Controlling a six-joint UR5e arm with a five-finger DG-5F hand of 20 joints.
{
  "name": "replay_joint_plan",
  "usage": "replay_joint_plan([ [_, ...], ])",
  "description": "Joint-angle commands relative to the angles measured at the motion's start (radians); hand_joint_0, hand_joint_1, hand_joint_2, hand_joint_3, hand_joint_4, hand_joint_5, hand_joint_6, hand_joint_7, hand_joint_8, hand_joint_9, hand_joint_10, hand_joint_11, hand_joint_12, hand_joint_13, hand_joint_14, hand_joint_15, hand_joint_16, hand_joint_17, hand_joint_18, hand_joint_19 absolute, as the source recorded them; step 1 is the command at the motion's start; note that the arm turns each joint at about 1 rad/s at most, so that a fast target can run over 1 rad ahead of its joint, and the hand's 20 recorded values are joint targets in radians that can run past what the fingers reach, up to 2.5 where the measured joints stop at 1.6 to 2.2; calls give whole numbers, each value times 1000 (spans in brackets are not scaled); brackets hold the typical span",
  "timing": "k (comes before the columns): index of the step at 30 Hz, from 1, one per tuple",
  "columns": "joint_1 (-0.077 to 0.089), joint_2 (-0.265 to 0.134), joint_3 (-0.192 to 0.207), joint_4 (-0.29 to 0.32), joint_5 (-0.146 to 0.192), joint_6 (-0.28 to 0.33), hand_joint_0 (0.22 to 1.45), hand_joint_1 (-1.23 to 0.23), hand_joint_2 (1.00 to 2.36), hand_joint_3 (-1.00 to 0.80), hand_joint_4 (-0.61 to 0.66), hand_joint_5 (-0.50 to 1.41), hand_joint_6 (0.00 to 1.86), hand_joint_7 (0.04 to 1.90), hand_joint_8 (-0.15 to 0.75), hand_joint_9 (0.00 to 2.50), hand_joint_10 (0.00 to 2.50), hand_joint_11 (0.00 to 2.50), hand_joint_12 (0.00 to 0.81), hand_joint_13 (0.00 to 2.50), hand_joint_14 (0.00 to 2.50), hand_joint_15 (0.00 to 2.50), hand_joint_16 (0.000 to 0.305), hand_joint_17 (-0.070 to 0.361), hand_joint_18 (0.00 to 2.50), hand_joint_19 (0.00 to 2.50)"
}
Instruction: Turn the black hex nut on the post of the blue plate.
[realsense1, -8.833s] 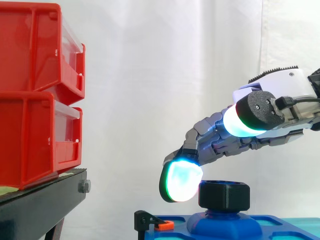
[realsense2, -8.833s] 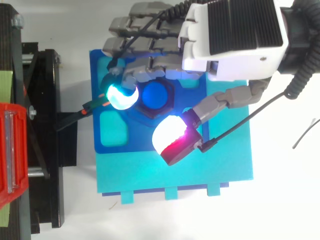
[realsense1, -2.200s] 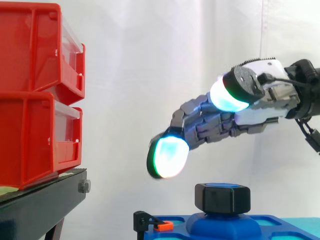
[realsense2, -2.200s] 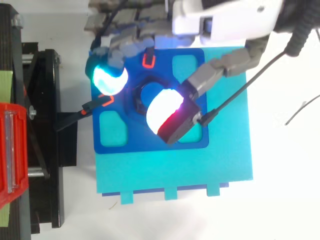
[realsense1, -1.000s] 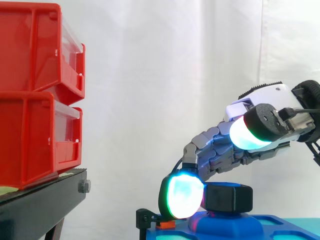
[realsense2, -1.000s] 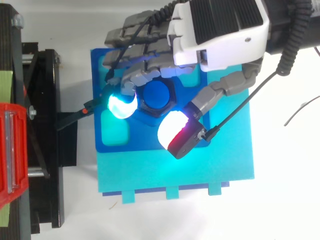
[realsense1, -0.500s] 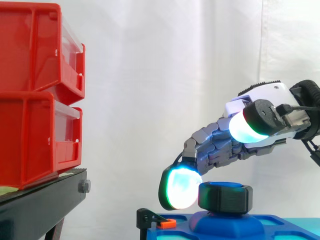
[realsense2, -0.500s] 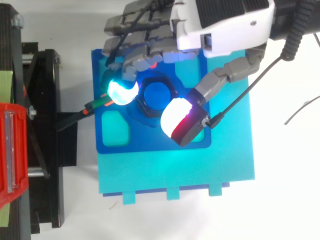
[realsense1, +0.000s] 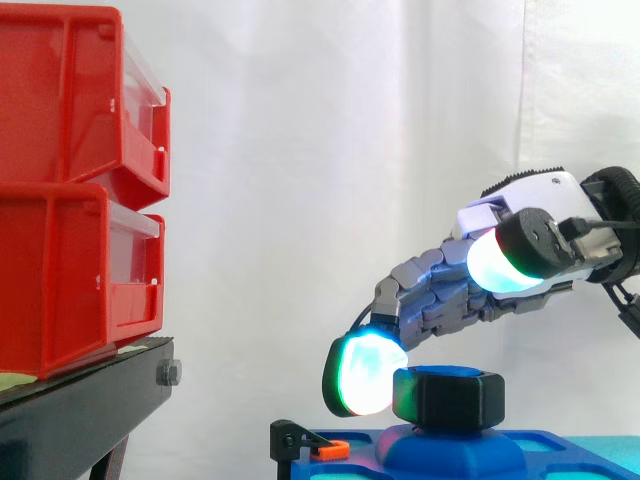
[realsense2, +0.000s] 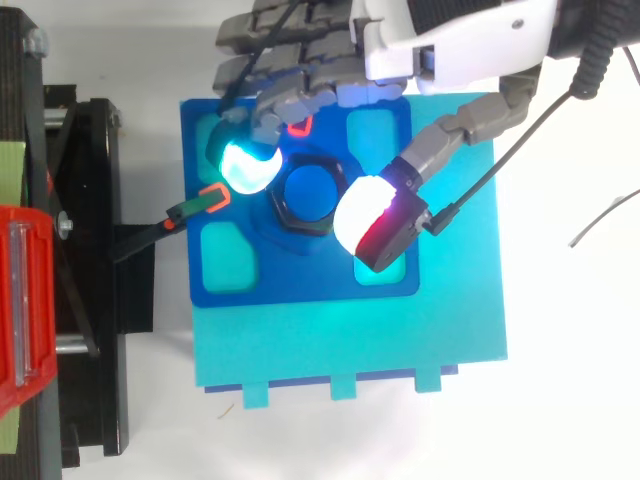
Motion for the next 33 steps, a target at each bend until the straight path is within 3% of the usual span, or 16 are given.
replay_joint_plan([
  [1,-7,0,-7,1,-10,-4,470,-273,1000,-500,140,-212,502,778,204,240,0,15,325,28,2,60,52,116,0,273],
  [26,-52,0,-4,4,-70,-7,470,-278,1000,-500,137,-213,502,776,204,241,0,14,327,31,2,58,52,117,0,273],
  [33,-65,0,22,-25,-97,-9,469,-277,1000,-500,139,-213,503,777,205,242,0,20,325,28,3,56,52,117,0,264],
])
